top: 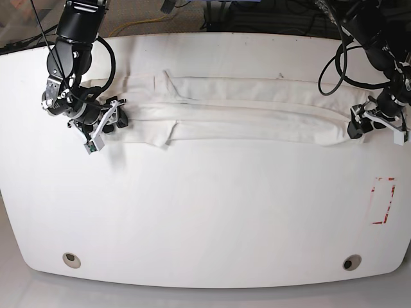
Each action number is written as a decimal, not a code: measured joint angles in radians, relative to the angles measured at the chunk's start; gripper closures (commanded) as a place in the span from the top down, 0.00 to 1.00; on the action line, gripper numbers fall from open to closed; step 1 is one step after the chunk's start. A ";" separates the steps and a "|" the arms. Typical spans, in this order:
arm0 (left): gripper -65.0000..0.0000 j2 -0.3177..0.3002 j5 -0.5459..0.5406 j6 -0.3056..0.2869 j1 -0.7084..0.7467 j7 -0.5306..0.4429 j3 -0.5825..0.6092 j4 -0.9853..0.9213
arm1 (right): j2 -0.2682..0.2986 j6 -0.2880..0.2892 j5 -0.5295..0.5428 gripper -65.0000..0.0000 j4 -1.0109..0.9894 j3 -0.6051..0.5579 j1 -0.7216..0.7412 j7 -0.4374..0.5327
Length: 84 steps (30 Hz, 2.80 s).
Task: Fold the T-shirt properly
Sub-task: 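Hold the folded strip with both grippers and press it flat, then hold the strip with the right gripper and fold with the left gripper toward it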
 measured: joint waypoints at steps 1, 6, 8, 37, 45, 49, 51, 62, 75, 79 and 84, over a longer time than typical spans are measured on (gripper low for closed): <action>0.88 0.002 0.000 0.026 -0.006 -0.002 0.000 -0.018 | 0.000 0.000 0.000 0.41 0.000 0.000 0.000 0.000; 0.88 0.001 -0.008 0.075 -0.001 -0.029 -0.004 -0.117 | 0.000 0.000 0.000 0.40 0.000 0.000 0.000 0.000; 0.88 -0.001 -0.002 0.069 -0.006 -0.041 -0.004 -0.133 | 0.000 0.000 0.000 0.40 0.000 0.000 0.000 0.000; 0.07 -0.070 0.018 -0.055 0.122 -0.003 0.146 0.024 | -0.020 0.000 0.006 0.40 0.006 0.007 -0.017 0.016; 0.07 -0.016 0.005 -0.066 0.200 0.039 0.230 0.368 | -0.020 0.000 0.007 0.40 0.006 0.008 -0.018 0.017; 0.07 0.032 0.012 -0.066 0.204 0.124 0.286 0.444 | -0.020 0.000 0.007 0.40 0.006 0.008 -0.018 0.017; 0.07 0.050 0.008 -0.066 0.191 0.142 0.351 0.452 | -0.020 0.000 0.007 0.40 0.006 0.007 -0.018 0.016; 0.07 0.184 0.011 0.030 0.105 0.145 0.571 0.435 | -0.020 0.000 0.007 0.40 0.006 0.007 -0.019 0.018; 0.07 0.245 0.019 0.050 0.033 0.142 0.685 0.249 | -0.044 0.000 0.004 0.40 0.007 0.013 -0.016 0.018; 0.07 0.245 0.019 0.050 0.015 0.140 0.727 0.209 | -0.046 0.000 0.006 0.40 0.007 0.012 -0.016 0.025; 0.08 0.245 0.019 0.050 0.008 0.133 0.756 0.157 | -0.075 0.000 0.004 0.40 0.007 0.013 -0.016 0.033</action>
